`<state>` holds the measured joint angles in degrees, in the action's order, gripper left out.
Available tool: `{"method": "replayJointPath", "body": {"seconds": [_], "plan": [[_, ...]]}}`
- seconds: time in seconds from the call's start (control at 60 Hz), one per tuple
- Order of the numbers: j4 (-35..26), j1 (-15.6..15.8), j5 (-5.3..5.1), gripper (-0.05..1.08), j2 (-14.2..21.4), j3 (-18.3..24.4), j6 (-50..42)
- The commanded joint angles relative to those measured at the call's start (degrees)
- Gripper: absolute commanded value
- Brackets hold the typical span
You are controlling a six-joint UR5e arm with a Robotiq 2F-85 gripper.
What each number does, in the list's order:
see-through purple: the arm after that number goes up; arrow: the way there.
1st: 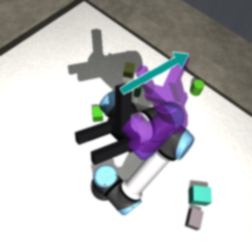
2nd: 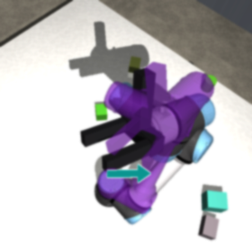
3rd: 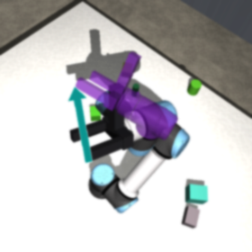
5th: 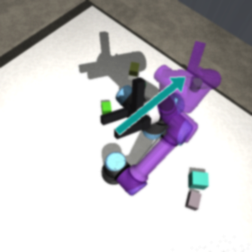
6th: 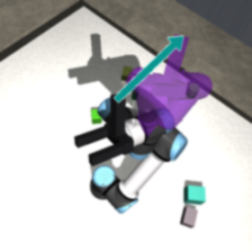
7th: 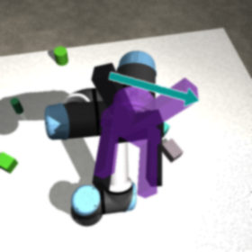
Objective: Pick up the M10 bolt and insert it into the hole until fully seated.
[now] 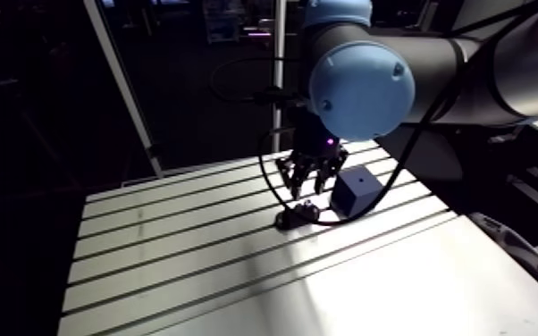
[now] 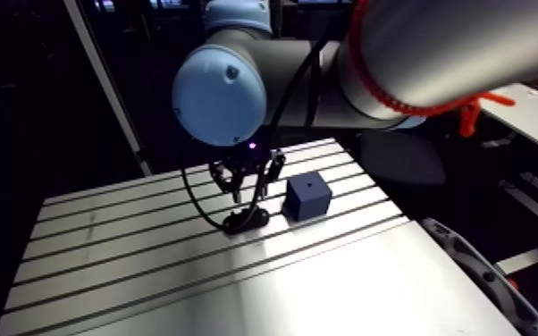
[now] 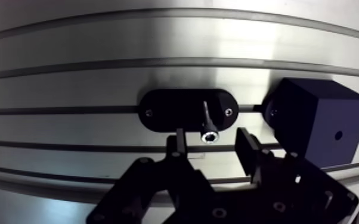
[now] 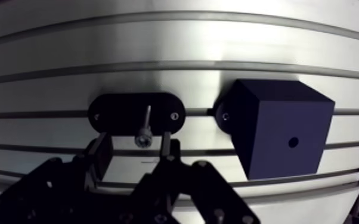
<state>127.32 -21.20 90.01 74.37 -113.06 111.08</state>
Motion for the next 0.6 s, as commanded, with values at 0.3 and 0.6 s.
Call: {"method": "replayJointPath", "body": {"seconds": [0.3, 0.6], "plan": [[0.3, 0.0, 0.72, 0.48, -0.5, -0.1, 0.0], [0.8, 0.0, 0.99, 0.5, -0.9, -0.2, 0.0]]}}
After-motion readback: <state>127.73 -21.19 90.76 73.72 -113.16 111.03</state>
